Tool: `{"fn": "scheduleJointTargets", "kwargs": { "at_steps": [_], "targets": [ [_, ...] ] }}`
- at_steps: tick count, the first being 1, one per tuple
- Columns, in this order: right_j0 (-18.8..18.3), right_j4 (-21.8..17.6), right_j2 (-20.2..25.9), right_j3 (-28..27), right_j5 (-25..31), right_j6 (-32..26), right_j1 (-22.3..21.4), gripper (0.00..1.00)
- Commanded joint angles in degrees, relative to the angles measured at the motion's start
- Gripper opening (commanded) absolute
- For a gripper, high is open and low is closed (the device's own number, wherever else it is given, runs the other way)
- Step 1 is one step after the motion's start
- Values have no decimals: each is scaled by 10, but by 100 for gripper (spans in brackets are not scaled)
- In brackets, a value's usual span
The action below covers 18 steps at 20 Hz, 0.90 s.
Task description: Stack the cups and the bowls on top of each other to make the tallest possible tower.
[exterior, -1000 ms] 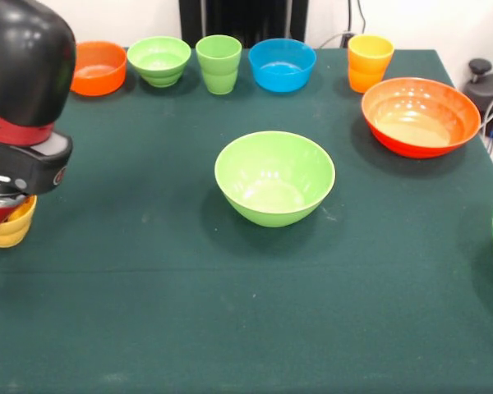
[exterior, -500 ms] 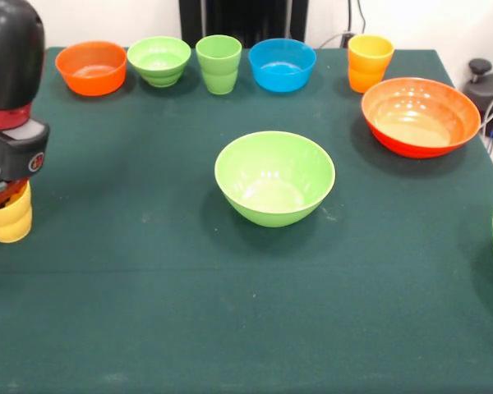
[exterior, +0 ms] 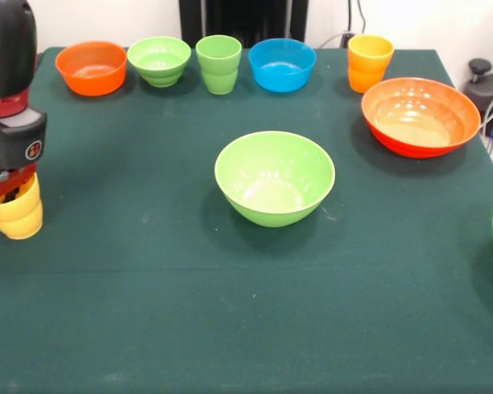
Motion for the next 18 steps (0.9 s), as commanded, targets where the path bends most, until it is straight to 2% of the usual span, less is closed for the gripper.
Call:
{"fn": "scheduleJointTargets", "kwargs": {
  "at_steps": [1,13,18],
  "targets": [
    [3,-4,120,135,48,33,41,100],
    [-16,60,191,207,-13,76,8,100],
    [-3,84,186,212,-19,90,5,100]
  ]
}}
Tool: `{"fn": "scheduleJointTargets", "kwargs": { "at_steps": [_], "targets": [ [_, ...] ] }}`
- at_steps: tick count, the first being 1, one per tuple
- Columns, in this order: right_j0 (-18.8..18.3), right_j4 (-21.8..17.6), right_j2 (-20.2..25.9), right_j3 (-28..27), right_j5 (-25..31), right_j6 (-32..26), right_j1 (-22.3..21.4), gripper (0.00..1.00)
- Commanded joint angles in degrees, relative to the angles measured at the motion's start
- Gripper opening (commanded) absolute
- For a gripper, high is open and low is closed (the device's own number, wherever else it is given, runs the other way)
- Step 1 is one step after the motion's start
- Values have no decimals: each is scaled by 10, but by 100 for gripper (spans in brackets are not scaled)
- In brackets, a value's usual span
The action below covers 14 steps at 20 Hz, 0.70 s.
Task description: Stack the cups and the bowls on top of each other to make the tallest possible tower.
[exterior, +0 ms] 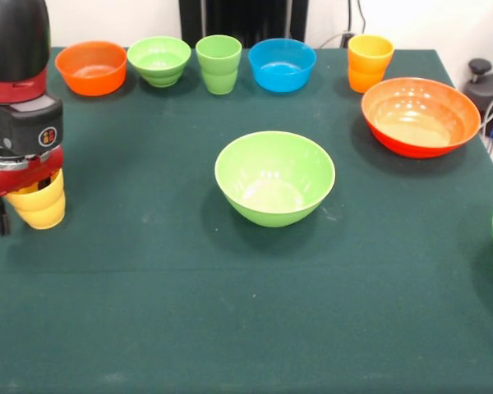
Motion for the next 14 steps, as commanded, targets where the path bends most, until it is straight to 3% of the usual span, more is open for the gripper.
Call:
{"fn": "scheduleJointTargets", "kwargs": {
  "at_steps": [1,7,10,14],
  "targets": [
    [8,26,135,123,2,87,50,100],
    [23,58,135,132,6,96,40,100],
    [21,76,158,151,-19,107,29,100],
    [74,105,112,132,19,134,26,100]
  ]
}}
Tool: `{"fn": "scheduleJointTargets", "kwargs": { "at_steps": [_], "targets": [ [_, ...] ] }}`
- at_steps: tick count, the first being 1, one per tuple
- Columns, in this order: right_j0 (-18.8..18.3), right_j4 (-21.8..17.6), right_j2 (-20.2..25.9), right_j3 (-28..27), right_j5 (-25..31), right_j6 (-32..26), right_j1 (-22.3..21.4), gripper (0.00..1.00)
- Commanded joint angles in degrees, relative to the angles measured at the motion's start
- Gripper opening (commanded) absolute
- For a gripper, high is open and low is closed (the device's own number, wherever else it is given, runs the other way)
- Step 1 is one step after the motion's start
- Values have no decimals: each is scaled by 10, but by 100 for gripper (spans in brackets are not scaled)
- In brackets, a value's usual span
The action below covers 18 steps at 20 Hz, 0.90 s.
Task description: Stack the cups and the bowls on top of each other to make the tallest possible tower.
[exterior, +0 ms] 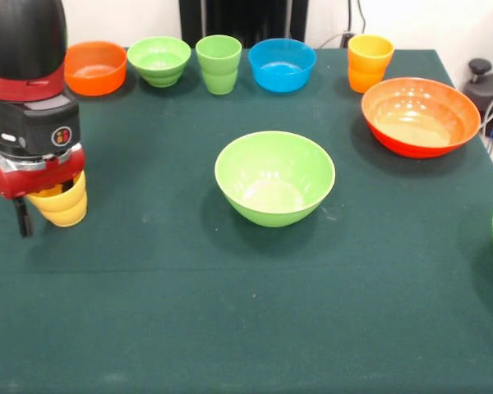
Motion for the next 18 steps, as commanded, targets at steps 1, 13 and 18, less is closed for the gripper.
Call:
{"fn": "scheduleJointTargets", "kwargs": {
  "at_steps": [1,13,18],
  "targets": [
    [77,42,73,77,41,142,47,100],
    [99,40,42,81,66,79,36,100],
    [58,-61,9,55,49,-55,69,100]
  ]
}}
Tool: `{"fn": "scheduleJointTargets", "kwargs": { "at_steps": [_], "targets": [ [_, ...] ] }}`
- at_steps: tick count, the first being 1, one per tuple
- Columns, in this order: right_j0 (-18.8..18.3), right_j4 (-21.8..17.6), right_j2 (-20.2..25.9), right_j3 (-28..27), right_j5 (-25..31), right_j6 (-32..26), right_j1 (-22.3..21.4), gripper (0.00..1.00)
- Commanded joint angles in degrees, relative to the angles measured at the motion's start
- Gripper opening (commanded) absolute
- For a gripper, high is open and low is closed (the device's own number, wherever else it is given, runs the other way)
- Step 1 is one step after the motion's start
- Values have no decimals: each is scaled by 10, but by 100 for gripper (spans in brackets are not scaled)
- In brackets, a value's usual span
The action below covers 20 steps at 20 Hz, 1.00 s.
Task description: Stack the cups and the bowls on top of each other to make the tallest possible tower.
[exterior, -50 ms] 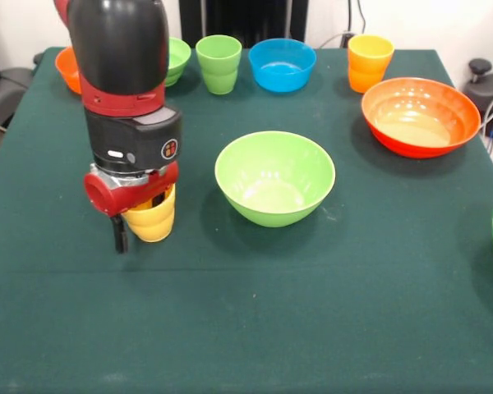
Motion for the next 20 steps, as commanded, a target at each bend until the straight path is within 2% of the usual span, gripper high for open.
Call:
{"fn": "scheduleJointTargets", "kwargs": {
  "at_steps": [1,2,4,7,9,12,13,20],
  "targets": [
    [-48,-112,21,34,39,-84,77,100],
    [-71,-133,29,26,31,-113,87,100],
    [-86,-174,12,-9,36,-141,110,100],
    [-100,-222,-6,-57,63,-148,136,100],
    [-101,-259,-20,-85,59,-148,151,100],
    [-141,-321,22,-93,38,-172,155,100],
    [-144,-335,25,-97,28,-170,158,100],
    [-156,-373,59,-97,33,-112,162,100]
  ]
}}
